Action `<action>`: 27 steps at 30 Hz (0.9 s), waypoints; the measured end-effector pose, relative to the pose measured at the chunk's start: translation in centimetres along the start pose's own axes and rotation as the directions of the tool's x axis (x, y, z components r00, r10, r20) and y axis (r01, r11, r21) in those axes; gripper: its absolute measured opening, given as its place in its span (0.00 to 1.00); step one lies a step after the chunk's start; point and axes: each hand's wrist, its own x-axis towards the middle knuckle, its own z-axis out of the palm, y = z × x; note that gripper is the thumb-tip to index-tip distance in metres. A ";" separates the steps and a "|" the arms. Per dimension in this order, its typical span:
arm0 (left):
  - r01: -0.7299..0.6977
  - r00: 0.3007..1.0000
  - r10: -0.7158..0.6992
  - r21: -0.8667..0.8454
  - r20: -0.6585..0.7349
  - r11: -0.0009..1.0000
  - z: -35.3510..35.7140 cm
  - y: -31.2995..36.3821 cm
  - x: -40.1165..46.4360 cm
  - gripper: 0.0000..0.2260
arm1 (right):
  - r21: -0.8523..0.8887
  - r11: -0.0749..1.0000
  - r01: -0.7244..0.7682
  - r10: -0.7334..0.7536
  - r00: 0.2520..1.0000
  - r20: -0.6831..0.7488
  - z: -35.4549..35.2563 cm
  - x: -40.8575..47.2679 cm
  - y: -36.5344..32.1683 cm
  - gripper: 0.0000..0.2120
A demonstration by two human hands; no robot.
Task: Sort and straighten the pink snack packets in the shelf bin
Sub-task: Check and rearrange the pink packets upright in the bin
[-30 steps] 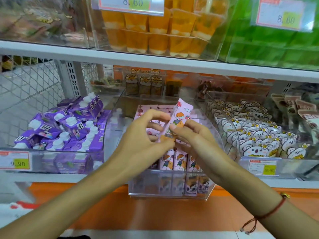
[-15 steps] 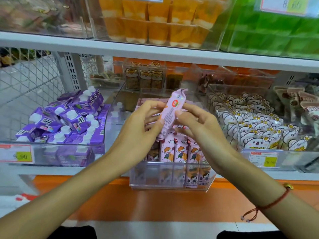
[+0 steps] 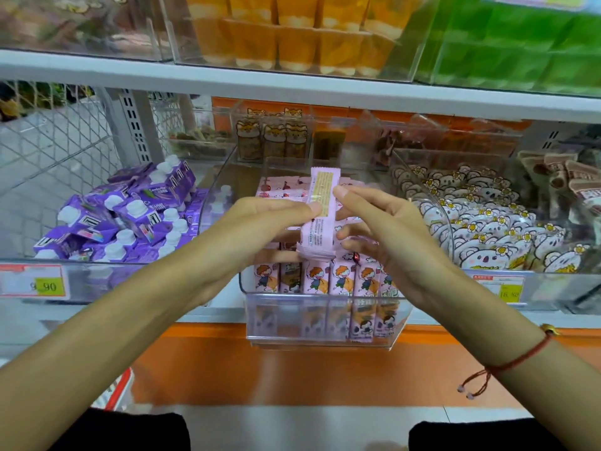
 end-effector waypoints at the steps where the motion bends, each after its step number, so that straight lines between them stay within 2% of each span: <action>1: 0.000 1.000 0.000 0.009 0.006 1.000 0.0 0.0 -0.1 0.11 | 0.013 1.000 -0.007 0.007 1.000 0.007 0.0 0.0 0.0 0.13; 5: -0.090 0.992 0.098 0.096 -0.085 0.991 0.2 -0.1 -0.2 0.13 | 0.048 0.999 0.021 -0.024 0.998 0.060 -0.1 -0.1 0.0 0.14; 8: -0.320 0.923 0.353 0.203 -0.156 0.926 0.7 0.0 -0.4 0.16 | 0.032 0.991 0.127 -0.129 0.987 0.094 -0.1 -0.3 0.0 0.17; 10: -0.413 0.874 0.461 0.263 -0.156 0.872 0.9 0.3 -0.6 0.18 | 0.025 0.982 0.186 -0.187 0.978 0.093 0.0 -0.4 -0.1 0.17; 13: -0.436 0.822 0.524 0.344 -0.223 0.831 0.7 0.3 -0.4 0.20 | 0.015 0.977 0.213 -0.214 0.975 0.054 0.2 -0.3 -0.1 0.16; 15: -0.414 0.786 0.552 0.426 -0.280 0.805 0.6 0.2 -0.4 0.20 | 0.002 0.979 0.205 -0.205 0.978 0.041 0.5 -0.4 0.0 0.18; 17: -0.383 0.714 0.648 0.625 -0.267 0.680 0.6 0.1 -0.7 0.21 | -0.016 0.980 0.198 -0.198 0.979 0.040 0.8 -0.6 0.0 0.23; 19: -0.355 0.645 0.747 0.802 -0.162 0.480 0.7 -0.1 -0.7 0.22 | -0.006 0.984 0.180 -0.179 0.983 0.044 1.1 -0.7 0.1 0.20; 20: -0.355 0.634 0.765 0.834 -0.117 0.422 0.8 -0.2 -0.7 0.22 | 0.019 0.987 0.157 -0.158 0.986 0.046 1.1 -0.6 0.1 0.18; 21: -0.368 0.639 0.764 0.836 -0.090 0.407 0.8 -0.3 -0.7 0.22 | 0.053 0.991 0.126 -0.128 0.991 0.049 1.0 -0.6 0.1 0.16; 23: -0.410 0.671 0.738 0.793 -0.072 0.450 0.8 -0.4 -0.5 0.24 | 0.105 0.993 0.051 -0.057 0.997 0.054 0.7 -0.4 0.1 0.16; 27: -0.431 0.775 0.603 0.539 -0.189 0.724 0.3 -0.3 -0.3 0.29 | 0.301 0.949 -0.089 0.076 0.996 0.054 -0.1 0.0 -0.3 0.13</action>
